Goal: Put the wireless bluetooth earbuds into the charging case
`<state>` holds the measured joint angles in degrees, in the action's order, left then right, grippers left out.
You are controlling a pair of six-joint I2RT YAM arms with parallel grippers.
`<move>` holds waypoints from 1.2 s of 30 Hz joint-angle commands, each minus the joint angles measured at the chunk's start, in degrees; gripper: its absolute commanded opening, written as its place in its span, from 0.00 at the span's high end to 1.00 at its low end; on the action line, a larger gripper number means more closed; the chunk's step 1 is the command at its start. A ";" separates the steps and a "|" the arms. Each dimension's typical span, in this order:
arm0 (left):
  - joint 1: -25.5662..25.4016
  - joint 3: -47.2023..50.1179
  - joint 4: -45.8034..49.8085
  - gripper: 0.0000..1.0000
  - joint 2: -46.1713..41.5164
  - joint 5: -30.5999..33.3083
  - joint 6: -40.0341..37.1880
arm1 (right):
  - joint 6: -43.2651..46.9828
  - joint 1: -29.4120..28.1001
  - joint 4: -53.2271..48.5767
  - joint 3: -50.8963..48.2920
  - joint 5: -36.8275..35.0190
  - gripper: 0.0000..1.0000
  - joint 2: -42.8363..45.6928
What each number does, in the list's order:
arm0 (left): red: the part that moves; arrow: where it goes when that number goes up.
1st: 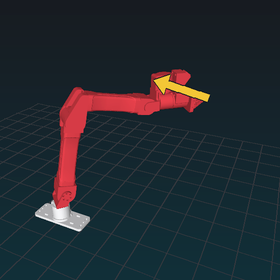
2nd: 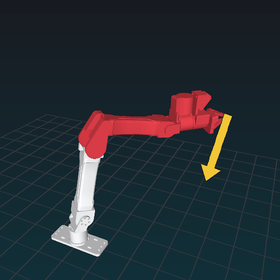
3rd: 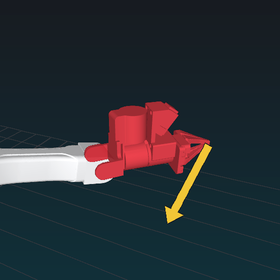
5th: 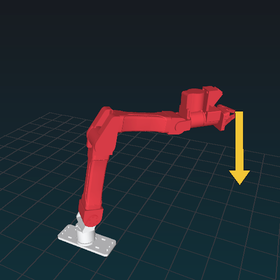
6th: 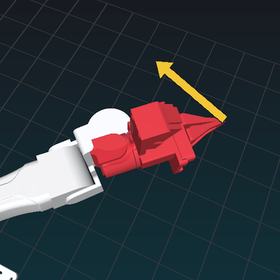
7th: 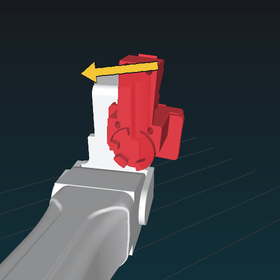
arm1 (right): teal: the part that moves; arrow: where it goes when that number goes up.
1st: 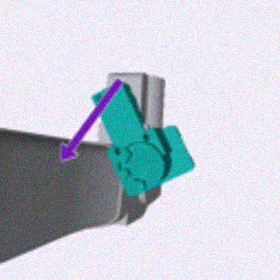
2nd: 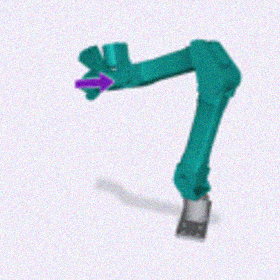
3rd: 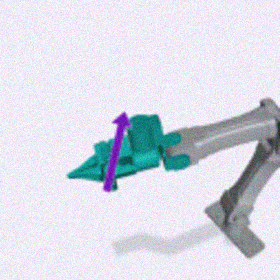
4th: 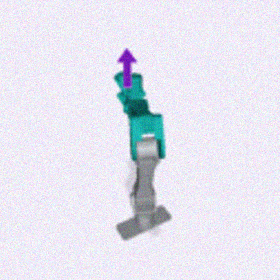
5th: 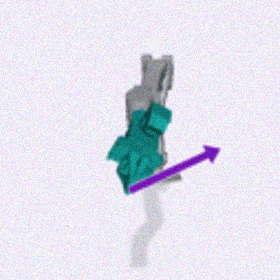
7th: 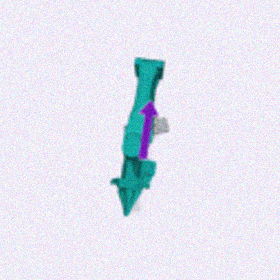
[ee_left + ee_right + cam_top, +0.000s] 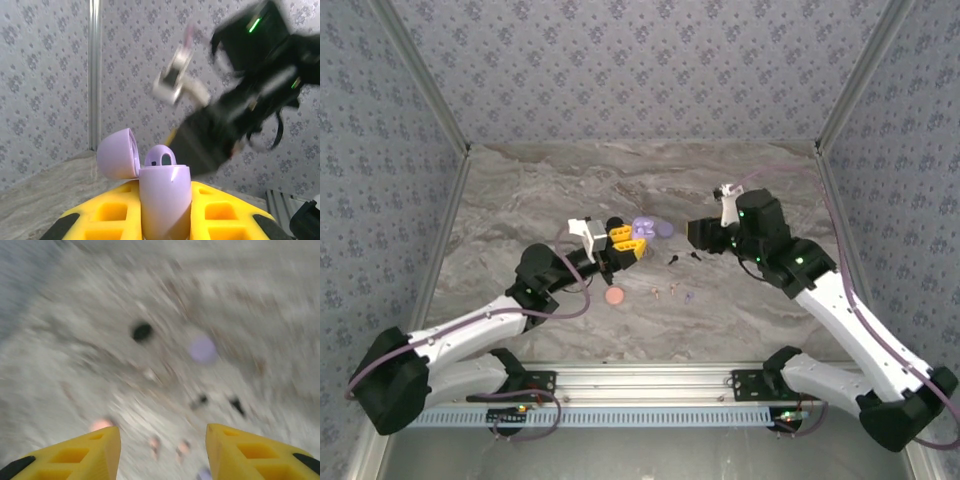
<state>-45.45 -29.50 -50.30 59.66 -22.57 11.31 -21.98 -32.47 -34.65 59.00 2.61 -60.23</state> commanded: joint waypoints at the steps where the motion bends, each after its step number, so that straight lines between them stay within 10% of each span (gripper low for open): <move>1: -0.42 0.49 1.66 1.00 -2.80 2.26 -2.74 | -5.10 -0.03 -6.44 -4.56 -0.43 0.50 -4.57; 36: -0.36 1.02 3.38 1.00 -3.76 2.75 -3.74 | -9.84 -4.04 5.42 -12.35 0.32 0.57 -28.35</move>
<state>-45.50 -28.53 -46.06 56.99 -20.08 8.36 -30.68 -35.92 -29.10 46.30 3.42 -87.55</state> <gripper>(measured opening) 0.188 0.439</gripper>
